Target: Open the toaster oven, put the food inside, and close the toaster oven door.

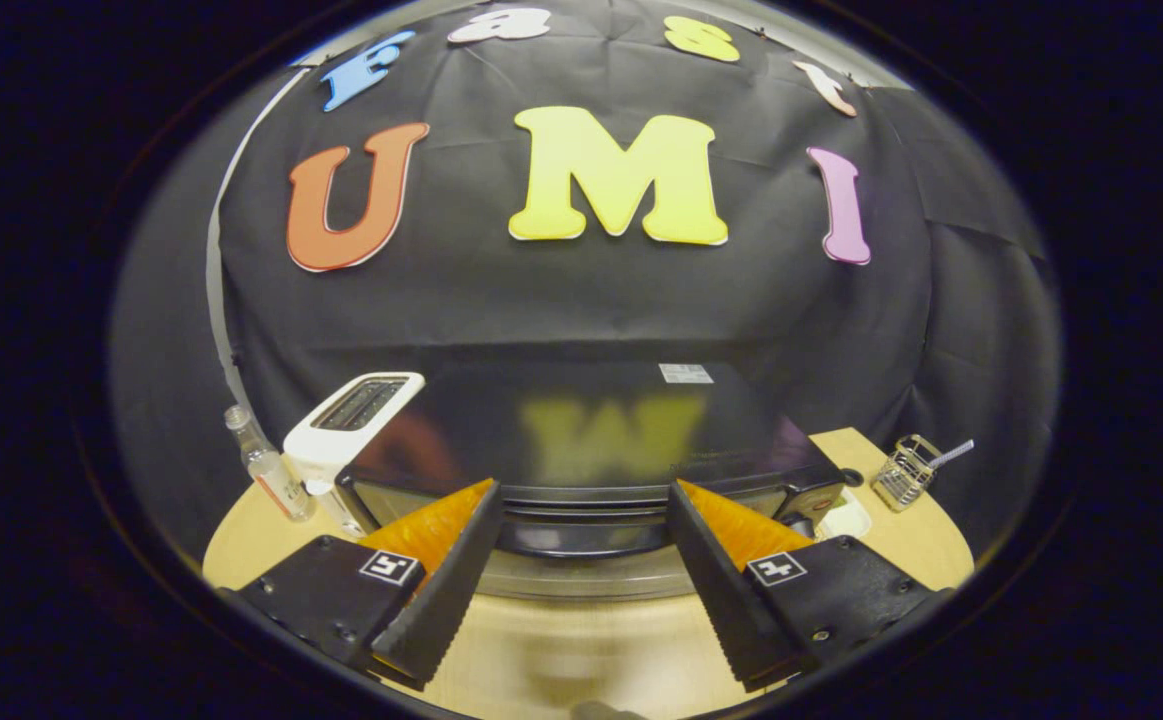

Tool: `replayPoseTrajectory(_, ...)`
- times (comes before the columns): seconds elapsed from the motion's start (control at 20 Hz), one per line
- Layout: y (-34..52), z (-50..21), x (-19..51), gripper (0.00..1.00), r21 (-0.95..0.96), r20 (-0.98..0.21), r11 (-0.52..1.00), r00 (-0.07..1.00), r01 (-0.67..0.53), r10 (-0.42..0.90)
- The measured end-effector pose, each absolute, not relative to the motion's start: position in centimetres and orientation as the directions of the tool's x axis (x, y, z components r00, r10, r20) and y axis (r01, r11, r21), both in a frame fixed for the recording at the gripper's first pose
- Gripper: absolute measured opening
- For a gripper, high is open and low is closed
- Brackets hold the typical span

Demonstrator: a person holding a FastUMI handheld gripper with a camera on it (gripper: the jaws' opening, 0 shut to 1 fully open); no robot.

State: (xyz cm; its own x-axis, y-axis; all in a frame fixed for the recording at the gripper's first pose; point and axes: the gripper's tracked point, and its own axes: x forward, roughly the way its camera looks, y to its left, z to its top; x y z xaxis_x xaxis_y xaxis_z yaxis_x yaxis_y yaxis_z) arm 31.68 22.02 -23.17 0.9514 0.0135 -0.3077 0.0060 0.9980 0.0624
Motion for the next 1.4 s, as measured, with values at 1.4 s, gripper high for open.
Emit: replayPoseTrajectory(1.4,21.9,-35.0,18.5,1.0,0.055,-0.487,0.998,0.873,-0.009,0.035)
